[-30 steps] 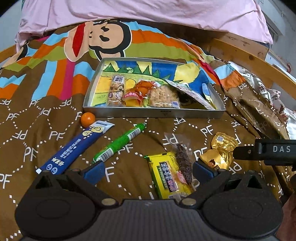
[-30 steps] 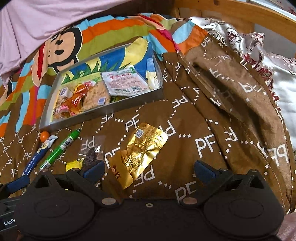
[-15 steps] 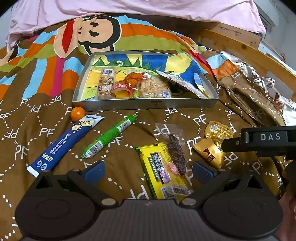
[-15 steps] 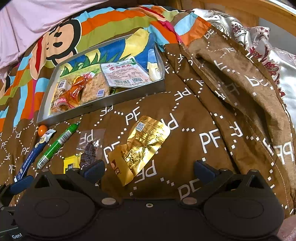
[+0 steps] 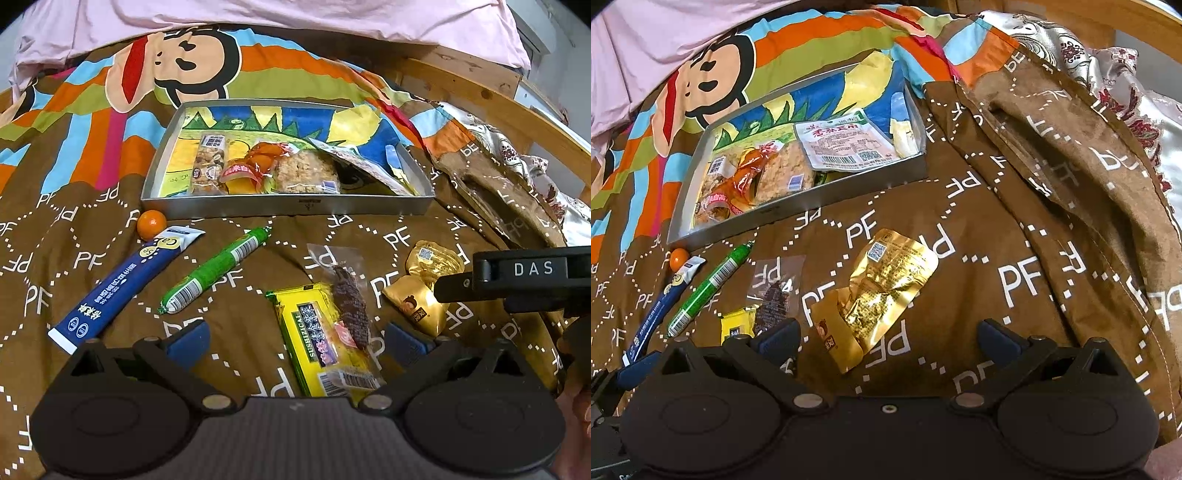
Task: Organize snacks
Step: 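Withdraw both tools from the tray toward the loose snacks, then grasp the gold foil pouch with the right tool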
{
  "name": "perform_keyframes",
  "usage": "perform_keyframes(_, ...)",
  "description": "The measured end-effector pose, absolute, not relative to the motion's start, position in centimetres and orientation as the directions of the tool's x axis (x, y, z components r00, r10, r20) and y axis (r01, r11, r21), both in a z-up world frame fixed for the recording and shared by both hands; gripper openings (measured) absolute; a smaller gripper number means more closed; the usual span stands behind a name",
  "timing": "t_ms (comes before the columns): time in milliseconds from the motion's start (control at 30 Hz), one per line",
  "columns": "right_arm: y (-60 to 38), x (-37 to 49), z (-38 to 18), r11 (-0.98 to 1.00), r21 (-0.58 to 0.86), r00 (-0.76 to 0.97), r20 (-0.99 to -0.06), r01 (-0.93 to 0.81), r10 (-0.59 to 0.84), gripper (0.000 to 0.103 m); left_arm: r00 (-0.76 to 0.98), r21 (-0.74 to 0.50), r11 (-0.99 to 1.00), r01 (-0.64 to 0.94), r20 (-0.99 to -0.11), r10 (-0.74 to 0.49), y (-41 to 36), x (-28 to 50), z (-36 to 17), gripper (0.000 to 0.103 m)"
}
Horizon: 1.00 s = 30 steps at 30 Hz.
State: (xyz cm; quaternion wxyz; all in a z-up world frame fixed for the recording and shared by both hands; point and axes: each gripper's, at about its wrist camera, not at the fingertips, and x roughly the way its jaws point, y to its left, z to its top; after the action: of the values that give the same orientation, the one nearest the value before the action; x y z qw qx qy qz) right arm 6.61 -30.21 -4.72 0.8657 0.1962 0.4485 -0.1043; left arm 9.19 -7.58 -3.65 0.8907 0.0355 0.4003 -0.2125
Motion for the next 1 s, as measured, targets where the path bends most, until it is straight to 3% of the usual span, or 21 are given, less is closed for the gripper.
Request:
perform_keyframes(200, -30.8, 7.7, -5.1, 0.893, 0.280, 0.568, -0.823, 0.353, 0.033, 0.102, 0.599, -0.116, 0.908, 0.404, -0.717, -0.358, -7.5, 9.2, -3.4, 0.102)
perform_keyframes(800, -29.7, 12.3, -6.9, 0.960, 0.203, 0.484, -0.871, 0.195, 0.086, 0.102, 0.603, -0.146, 0.893, 0.426, -0.691, -0.400, -8.1, 9.5, -3.8, 0.102)
perform_keyframes(1000, -28.5, 13.1, -6.7, 0.977, 0.188, 0.522, -0.846, 0.100, 0.110, 0.095, 0.599, -0.141, 0.893, 0.428, -0.695, -0.397, -8.4, 9.9, -4.2, 0.102)
